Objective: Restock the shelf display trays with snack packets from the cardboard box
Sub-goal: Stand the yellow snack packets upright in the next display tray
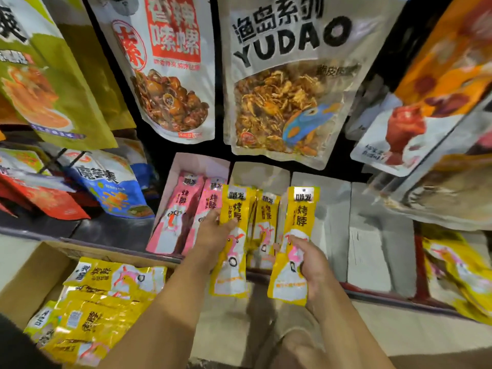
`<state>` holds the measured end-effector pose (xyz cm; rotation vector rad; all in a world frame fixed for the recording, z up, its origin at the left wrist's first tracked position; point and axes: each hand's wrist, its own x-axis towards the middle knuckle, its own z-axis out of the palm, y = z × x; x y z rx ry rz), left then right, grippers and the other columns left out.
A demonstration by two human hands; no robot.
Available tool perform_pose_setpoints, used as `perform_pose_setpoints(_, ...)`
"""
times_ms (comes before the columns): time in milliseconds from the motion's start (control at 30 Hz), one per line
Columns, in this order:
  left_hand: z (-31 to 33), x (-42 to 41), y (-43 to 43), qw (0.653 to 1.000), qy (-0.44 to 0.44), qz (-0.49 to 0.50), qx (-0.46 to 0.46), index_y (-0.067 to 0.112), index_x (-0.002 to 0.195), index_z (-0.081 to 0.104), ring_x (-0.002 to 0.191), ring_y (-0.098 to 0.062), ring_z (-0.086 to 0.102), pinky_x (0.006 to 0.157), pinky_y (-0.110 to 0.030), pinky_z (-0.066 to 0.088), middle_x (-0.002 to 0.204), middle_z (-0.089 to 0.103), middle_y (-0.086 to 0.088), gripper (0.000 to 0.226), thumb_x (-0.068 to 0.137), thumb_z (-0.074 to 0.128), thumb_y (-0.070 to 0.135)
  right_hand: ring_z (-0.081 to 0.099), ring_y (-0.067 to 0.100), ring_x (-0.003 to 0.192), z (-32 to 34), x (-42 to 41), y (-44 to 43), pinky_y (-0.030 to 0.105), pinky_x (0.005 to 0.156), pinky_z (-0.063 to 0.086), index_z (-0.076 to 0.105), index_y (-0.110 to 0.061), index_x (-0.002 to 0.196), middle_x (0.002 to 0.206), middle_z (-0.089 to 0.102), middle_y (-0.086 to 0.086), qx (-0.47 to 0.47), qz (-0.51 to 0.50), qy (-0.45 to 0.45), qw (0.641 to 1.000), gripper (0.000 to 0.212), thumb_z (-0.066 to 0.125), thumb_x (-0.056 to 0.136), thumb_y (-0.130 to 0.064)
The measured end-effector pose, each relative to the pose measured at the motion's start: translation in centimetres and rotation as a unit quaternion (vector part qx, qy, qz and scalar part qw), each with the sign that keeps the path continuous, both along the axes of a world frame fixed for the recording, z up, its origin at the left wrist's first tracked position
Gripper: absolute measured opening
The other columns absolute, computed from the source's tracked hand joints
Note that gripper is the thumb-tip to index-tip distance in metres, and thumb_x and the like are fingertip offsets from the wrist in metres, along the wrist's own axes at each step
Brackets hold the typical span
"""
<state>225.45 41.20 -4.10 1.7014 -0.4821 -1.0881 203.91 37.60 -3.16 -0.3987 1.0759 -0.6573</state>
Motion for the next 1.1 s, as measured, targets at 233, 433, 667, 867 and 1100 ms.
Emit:
perform_pose_setpoints(233,-1.9,-2.6,-4.8,0.999,-0.011,-0.004,0.041,0.017,0.085,0.054,0.074,-0.016,0.053,0.071,-0.028,0.044,0.080,0.056,0.002,0.017,0.090,0.069,0.009,0.070,0.033,0.070,-1.3,-3.4,-1.9,0.051,0.073,0.058,0.071,-0.008,0.112,0.091,0.073,0.021,-0.054,-0.026,0.048,0.997,0.026,0.071,0.088,-0.016)
perform_pose_setpoints(433,-4.7,-4.5,-8.1,0.997,0.021,-0.054,0.057,0.018,0.117,0.060,0.084,-0.011,0.061,0.067,-0.014,0.048,0.098,0.064,0.001,0.039,0.084,0.077,0.007,0.072,0.032,0.082,-2.2,-5.6,-2.3,0.044,0.069,0.058,0.066,-0.006,0.126,0.114,0.072,0.020,-0.043,-0.055,0.030,0.997,0.034,0.067,0.093,-0.015)
perform_pose_setpoints(667,-6.9,-6.1,-8.7,0.974,-0.178,-0.080,0.118,0.008,0.124,0.064,0.085,-0.015,0.060,0.061,-0.012,0.039,0.100,0.072,-0.005,0.040,0.086,0.073,0.018,0.072,0.028,0.083,-2.7,-6.5,-3.3,0.043,0.070,0.060,0.064,0.000,0.127,0.122,0.071,0.017,-0.047,-0.075,0.013,0.996,0.034,0.063,0.095,-0.010)
perform_pose_setpoints(867,-5.7,-6.5,-8.8,0.926,-0.311,-0.167,0.137,0.009,0.137,0.057,0.104,-0.028,0.065,0.075,-0.025,0.045,0.115,0.069,-0.012,0.050,0.091,0.068,0.024,0.070,0.033,0.089,-3.2,-4.2,-3.9,0.051,0.078,0.060,0.067,-0.003,0.124,0.119,0.071,0.022,-0.048,-0.090,0.016,0.995,0.042,0.072,0.084,-0.015)
perform_pose_setpoints(1100,-4.7,-4.2,-7.3,0.901,-0.399,-0.130,0.110,0.013,0.132,0.057,0.113,-0.032,0.056,0.092,-0.040,0.050,0.120,0.058,-0.012,0.049,0.090,0.068,0.036,0.073,0.035,0.091,-1.9,-0.8,-4.3,0.059,0.089,0.056,0.072,-0.011,0.114,0.109,0.075,0.018,-0.067,-0.074,0.020,0.995,0.026,0.070,0.089,-0.007)
